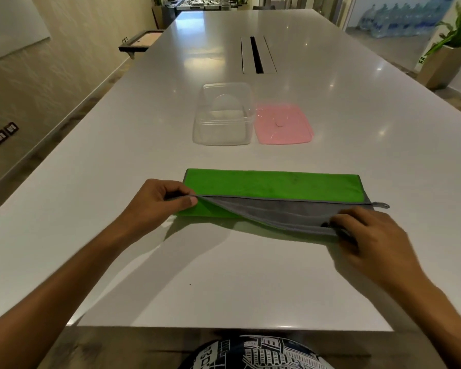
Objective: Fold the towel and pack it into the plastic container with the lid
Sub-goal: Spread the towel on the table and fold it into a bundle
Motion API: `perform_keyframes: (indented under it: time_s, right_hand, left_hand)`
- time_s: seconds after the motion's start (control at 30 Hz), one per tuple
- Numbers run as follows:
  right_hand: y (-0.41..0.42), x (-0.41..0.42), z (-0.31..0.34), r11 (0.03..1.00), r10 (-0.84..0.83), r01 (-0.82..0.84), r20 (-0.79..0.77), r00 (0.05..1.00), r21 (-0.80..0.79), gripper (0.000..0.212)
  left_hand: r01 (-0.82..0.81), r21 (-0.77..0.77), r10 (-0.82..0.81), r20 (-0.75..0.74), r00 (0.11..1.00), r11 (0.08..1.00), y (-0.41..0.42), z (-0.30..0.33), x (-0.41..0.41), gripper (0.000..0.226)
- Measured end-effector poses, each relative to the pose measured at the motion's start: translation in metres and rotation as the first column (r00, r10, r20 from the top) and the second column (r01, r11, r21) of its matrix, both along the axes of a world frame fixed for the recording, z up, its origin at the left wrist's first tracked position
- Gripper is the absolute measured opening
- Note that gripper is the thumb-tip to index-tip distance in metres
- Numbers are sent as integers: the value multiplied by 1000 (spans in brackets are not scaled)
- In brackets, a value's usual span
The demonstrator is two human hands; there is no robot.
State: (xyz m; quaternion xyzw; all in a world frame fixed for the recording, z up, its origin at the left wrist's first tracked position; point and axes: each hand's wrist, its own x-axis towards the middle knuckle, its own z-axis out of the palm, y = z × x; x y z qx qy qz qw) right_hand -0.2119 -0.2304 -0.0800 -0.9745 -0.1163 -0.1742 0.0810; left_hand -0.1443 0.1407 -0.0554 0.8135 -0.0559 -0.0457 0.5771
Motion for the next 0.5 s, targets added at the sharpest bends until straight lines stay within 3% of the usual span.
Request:
perform_keyframes:
  time_s: [0.1, 0.23, 0.33, 0.5]
  right_hand:
    - [-33, -6, 5, 997, -46, 46, 1, 999, 55, 23]
    - [-49, -7, 11, 935, -88, 88, -16, 996, 344, 10]
    - [-52, 8, 10, 871, -142, 147, -46, 989, 469, 5]
    - [-53, 47, 2, 806, -204, 250, -145, 968, 537, 6]
  left_hand:
    - [31, 42, -28, -80, 996, 999, 7, -6, 0, 4]
    - [7, 30, -4, -105, 994, 1000, 5, -12, 3, 6]
    - [-56, 6, 57, -75, 996, 998, 1, -18, 12, 5]
    - [-189, 64, 186, 52, 981, 980, -8, -28, 30, 4]
